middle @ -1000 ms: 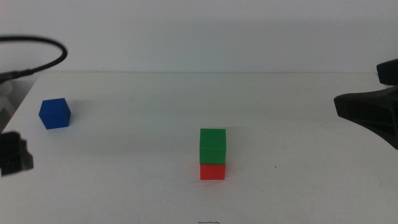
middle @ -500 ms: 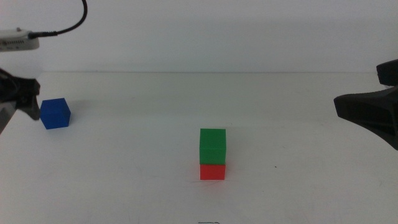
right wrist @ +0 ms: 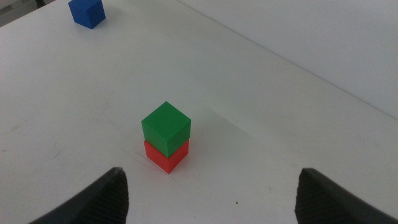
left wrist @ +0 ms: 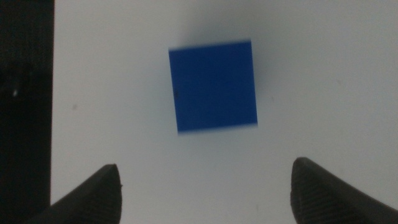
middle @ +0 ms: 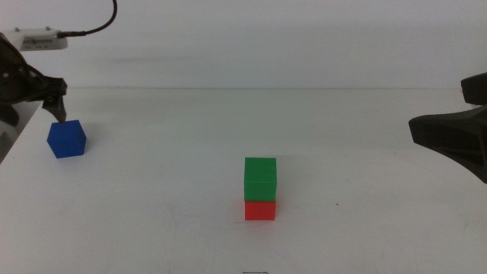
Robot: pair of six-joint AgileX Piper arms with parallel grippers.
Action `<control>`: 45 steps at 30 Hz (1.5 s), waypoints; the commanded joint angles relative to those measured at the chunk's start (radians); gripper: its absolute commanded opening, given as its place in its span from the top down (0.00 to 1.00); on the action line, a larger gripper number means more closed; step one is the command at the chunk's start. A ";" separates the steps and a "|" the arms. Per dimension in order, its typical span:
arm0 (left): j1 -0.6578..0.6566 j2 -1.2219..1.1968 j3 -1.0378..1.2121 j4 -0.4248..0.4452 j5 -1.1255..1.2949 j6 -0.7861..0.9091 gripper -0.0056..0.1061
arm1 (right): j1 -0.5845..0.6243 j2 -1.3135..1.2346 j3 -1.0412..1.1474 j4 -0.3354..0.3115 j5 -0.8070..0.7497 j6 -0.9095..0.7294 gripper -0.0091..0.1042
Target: Stack red cubes first, then green, then blue cubes in a specific spot.
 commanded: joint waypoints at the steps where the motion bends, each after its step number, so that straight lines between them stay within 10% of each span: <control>1: -0.001 -0.009 -0.077 -0.023 -0.014 0.001 0.12 | -0.008 -0.007 -0.026 0.005 -0.062 -0.008 0.09; 23: -0.003 0.199 -0.161 -0.071 -0.143 0.034 0.15 | -0.008 -0.007 -0.026 0.005 -0.062 -0.009 0.09; 36: -0.003 0.183 -0.161 -0.149 -0.072 0.070 0.82 | -0.008 -0.007 -0.026 0.005 -0.062 -0.009 0.09; 45: -0.093 -0.057 0.026 -0.085 -0.158 -0.007 0.96 | -0.008 -0.007 -0.026 0.005 -0.062 -0.009 0.09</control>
